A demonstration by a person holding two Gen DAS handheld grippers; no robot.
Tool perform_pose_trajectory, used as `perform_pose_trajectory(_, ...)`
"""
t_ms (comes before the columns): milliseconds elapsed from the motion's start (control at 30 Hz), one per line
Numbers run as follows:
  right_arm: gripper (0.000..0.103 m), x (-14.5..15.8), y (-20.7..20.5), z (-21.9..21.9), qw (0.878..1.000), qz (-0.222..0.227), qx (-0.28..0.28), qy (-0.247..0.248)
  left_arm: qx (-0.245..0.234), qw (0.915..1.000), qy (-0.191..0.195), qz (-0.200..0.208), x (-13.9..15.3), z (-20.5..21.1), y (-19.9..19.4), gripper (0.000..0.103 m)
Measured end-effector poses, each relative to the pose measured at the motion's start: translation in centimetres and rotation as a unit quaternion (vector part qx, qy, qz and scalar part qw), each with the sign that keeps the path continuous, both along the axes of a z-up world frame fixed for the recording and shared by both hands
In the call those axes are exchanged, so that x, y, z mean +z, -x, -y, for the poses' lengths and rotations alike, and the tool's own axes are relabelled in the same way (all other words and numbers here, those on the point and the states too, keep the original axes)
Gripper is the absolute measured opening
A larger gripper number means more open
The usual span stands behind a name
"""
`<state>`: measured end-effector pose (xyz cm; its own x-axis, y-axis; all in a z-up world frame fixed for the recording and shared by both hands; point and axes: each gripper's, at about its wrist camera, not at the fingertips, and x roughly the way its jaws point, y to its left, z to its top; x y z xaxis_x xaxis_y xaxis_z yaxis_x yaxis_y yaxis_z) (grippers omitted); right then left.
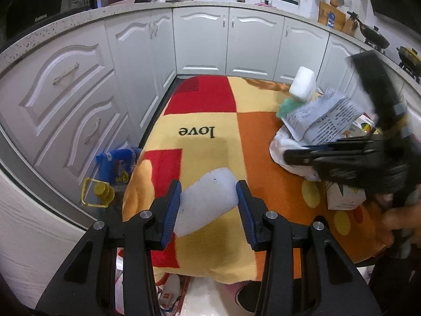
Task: Collect trash
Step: 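Lift the white tissues with the right gripper and carry them over the beige bin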
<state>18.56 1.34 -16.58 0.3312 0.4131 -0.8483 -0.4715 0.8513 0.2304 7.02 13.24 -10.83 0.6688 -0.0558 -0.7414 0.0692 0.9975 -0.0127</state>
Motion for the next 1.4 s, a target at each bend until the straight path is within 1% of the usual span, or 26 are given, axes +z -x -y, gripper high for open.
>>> perform_pose_trajectory(67, 0.011, 1.2, 0.6, 1.3, 0.999, -0.005, 0.003, -0.051, -0.002, 1.0000, 0.003, 0.003, 0.2, 0.2, 0.0, 0.041)
perform_pose_trajectory(100, 0.011, 2.2, 1.3, 2.1, 0.996, -0.009, 0.008, -0.085, -0.003, 1.0000, 0.004, 0.004, 0.4, 0.4, -0.1, 0.041)
perform_pose_trajectory(233, 0.010, 5.2, 3.7, 4.2, 0.990, -0.001, 0.024, -0.143, -0.009, 0.9999, 0.008, 0.010, 1.1, 1.4, -0.2, 0.041)
perform_pose_trajectory(333, 0.010, 7.0, 5.1, 6.3, 0.985, 0.008, 0.018, -0.173, -0.019, 0.9996, 0.014, 0.018, 1.9, 2.5, -0.2, 0.041)
perform_pose_trajectory(400, 0.010, 7.9, 6.0, 7.9, 0.985, 0.027, 0.004, -0.172, -0.026, 0.9992, 0.019, 0.023, 2.5, 3.3, -0.3, 0.041)
perform_pose_trajectory(500, 0.011, 8.7, 6.9, 9.8, 0.983, 0.039, -0.022, -0.175, -0.039, 0.9984, 0.025, 0.031, 3.5, 5.0, -0.3, 0.041)
perform_pose_trajectory(567, 0.010, 9.1, 7.1, 11.5, 0.983, 0.053, -0.040, -0.169, -0.049, 0.9978, 0.027, 0.037, 4.2, 6.4, -0.3, 0.041)
perform_pose_trajectory(833, 0.010, 10.9, 8.7, 18.0, 0.977, 0.084, -0.098, -0.170, -0.097, 0.9935, 0.034, 0.049, 6.6, 12.0, -0.4, 0.041)
perform_pose_trajectory(967, 0.010, 11.7, 9.5, 21.2, 0.973, 0.101, -0.128, -0.166, -0.125, 0.9905, 0.022, 0.054, 7.5, 15.7, -0.4, 0.041)
perform_pose_trajectory(1133, 0.010, 12.4, 10.5, 26.5, 0.964, 0.116, -0.176, -0.162, -0.162, 0.9852, 0.011, 0.056, 8.2, 20.4, -0.4, 0.041)
perform_pose_trajectory(1300, 0.010, 12.7, 11.8, 31.0, 0.956, 0.133, -0.222, -0.139, -0.193, 0.9799, 0.004, 0.053, 8.4, 24.8, -0.8, 0.041)
perform_pose_trajectory(1400, 0.010, 12.5, 12.2, 33.7, 0.950, 0.134, -0.249, -0.134, -0.211, 0.9765, 0.005, 0.044, 8.3, 27.7, -1.1, 0.041)
